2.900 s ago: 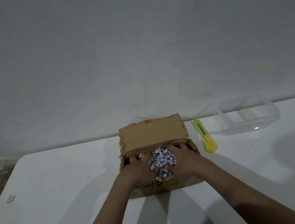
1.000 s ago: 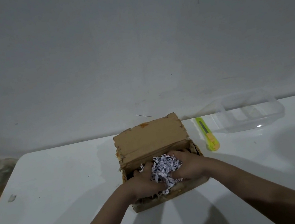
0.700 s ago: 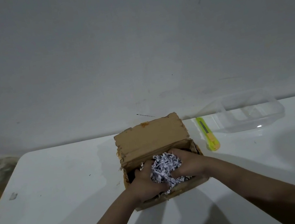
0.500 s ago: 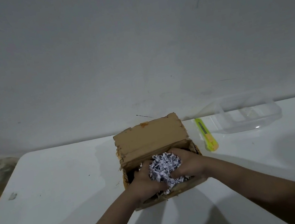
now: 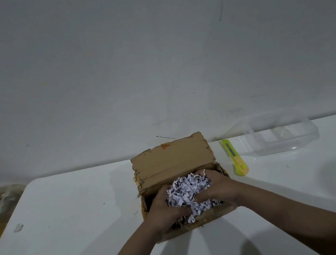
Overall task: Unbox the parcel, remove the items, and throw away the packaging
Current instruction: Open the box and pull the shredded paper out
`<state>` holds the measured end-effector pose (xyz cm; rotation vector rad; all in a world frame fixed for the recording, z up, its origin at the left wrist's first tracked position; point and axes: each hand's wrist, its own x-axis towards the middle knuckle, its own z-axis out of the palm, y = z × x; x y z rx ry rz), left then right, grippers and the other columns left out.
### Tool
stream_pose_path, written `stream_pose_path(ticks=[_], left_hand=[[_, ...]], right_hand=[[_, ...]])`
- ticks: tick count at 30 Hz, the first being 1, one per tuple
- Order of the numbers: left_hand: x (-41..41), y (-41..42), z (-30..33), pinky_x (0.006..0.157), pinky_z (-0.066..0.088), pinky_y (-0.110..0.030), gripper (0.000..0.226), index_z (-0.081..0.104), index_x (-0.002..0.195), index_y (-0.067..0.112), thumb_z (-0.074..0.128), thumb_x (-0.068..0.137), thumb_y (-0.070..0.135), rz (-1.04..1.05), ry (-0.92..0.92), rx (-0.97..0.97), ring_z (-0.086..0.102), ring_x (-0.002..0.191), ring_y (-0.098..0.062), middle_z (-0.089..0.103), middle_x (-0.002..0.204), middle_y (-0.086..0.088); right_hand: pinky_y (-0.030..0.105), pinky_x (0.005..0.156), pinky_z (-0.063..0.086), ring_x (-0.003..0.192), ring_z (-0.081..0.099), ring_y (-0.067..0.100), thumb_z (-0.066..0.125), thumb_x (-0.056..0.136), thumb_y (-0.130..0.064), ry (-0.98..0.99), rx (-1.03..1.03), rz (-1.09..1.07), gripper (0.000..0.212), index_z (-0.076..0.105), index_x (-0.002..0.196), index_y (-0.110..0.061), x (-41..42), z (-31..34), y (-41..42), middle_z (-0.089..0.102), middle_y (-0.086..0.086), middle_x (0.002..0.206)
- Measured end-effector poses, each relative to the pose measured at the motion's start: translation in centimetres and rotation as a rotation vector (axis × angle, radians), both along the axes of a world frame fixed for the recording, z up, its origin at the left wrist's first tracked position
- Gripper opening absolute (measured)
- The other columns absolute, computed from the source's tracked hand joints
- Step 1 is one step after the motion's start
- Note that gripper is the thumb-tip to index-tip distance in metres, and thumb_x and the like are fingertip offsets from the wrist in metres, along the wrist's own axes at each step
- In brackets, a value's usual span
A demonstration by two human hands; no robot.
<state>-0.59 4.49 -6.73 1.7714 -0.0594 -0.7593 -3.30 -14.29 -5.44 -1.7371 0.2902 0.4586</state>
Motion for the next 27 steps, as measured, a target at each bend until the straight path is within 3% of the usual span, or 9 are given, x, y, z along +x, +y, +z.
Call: stream_pose_path(ticks=[4,9,13,19,24,27], left_hand=[[0.3,-0.2,0.3,0.073,0.053,-0.027,0.059,0.051,0.114,0.021,0.078,0.067,-0.004,0.031,0.068,-0.04,0.062,0.099,-0.017,0.065,0.109,0.0],[0.8,-0.3,0.2,0.086,0.054,-0.038,0.06,0.055,0.111,0.02,0.079,0.063,-0.007,0.009,0.112,-0.067,0.063,0.101,-0.021,0.067,0.109,-0.003],[0.6,-0.6,0.2,0.068,0.054,-0.024,0.059,0.054,0.114,0.018,0.071,0.069,-0.016,0.052,0.143,-0.133,0.063,0.099,-0.019,0.067,0.109,-0.004],[0.2,-0.3,-0.2,0.083,0.053,-0.03,0.069,0.045,0.124,0.019,0.075,0.069,-0.01,0.006,0.126,-0.134,0.061,0.105,-0.017,0.063,0.115,-0.001],[-0.3,-0.3,0.1,0.067,0.05,-0.013,0.055,0.051,0.107,0.025,0.074,0.071,-0.01,-0.017,0.057,-0.115,0.06,0.095,-0.005,0.063,0.108,0.007],[-0.4,-0.4,0.2,0.066,0.05,-0.012,0.053,0.053,0.108,0.024,0.076,0.07,-0.006,-0.008,0.016,-0.081,0.06,0.093,-0.004,0.063,0.105,0.008]], right_hand=[[0.041,0.097,0.051,0.106,0.063,0.019,0.077,0.069,0.001,0.047,-0.004,0.044,0.05,0.057,0.111,-0.019,0.5,0.0,-0.2,0.067,0.003,0.114],[0.035,0.094,0.051,0.112,0.059,0.02,0.077,0.068,0.005,0.094,-0.031,0.124,0.063,0.05,0.121,-0.015,0.9,0.0,-0.2,0.063,0.003,0.12],[0.039,0.096,0.051,0.112,0.06,0.02,0.078,0.066,0.005,0.082,-0.052,0.118,0.066,0.051,0.123,-0.013,1.0,-0.4,-0.2,0.063,0.006,0.121],[0.039,0.097,0.051,0.113,0.059,0.019,0.08,0.065,0.002,0.068,-0.059,0.175,0.069,0.05,0.126,-0.013,0.9,-0.3,-0.4,0.063,0.005,0.123],[0.041,0.101,0.048,0.115,0.058,0.018,0.084,0.062,-0.008,0.049,-0.132,0.223,0.073,0.048,0.126,-0.017,0.7,-0.1,-0.6,0.061,0.001,0.124],[0.032,0.096,0.048,0.113,0.056,0.015,0.081,0.068,-0.01,0.006,-0.246,0.28,0.062,0.047,0.119,-0.019,0.7,0.7,-0.4,0.058,-0.004,0.118]])
